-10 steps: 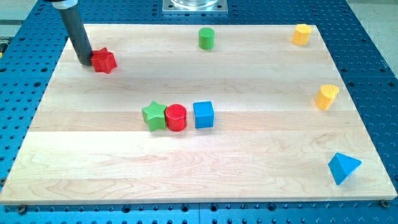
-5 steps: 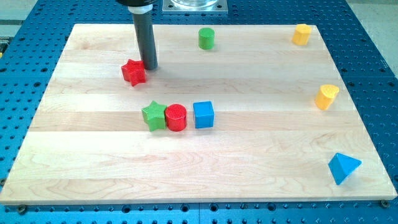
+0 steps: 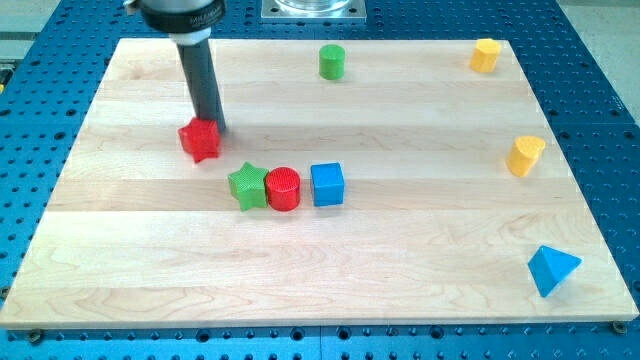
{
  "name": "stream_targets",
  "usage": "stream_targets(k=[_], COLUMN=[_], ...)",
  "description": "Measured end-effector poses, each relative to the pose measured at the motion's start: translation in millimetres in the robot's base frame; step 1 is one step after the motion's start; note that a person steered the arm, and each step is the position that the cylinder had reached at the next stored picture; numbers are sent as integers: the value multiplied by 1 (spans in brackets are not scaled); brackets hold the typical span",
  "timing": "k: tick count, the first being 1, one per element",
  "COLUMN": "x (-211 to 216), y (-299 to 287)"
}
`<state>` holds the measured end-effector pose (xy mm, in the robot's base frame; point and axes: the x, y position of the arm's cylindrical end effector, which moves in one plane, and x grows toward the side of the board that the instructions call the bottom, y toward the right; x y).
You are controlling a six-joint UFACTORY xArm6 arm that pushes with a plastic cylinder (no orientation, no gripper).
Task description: Push the red star left to the green star
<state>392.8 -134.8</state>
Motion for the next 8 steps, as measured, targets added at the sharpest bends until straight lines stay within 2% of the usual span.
stream_targets(k=[1, 2, 3, 4, 5, 8], x=[12, 0, -6, 20, 82, 75], y=[0, -1, -31, -31, -19, -5])
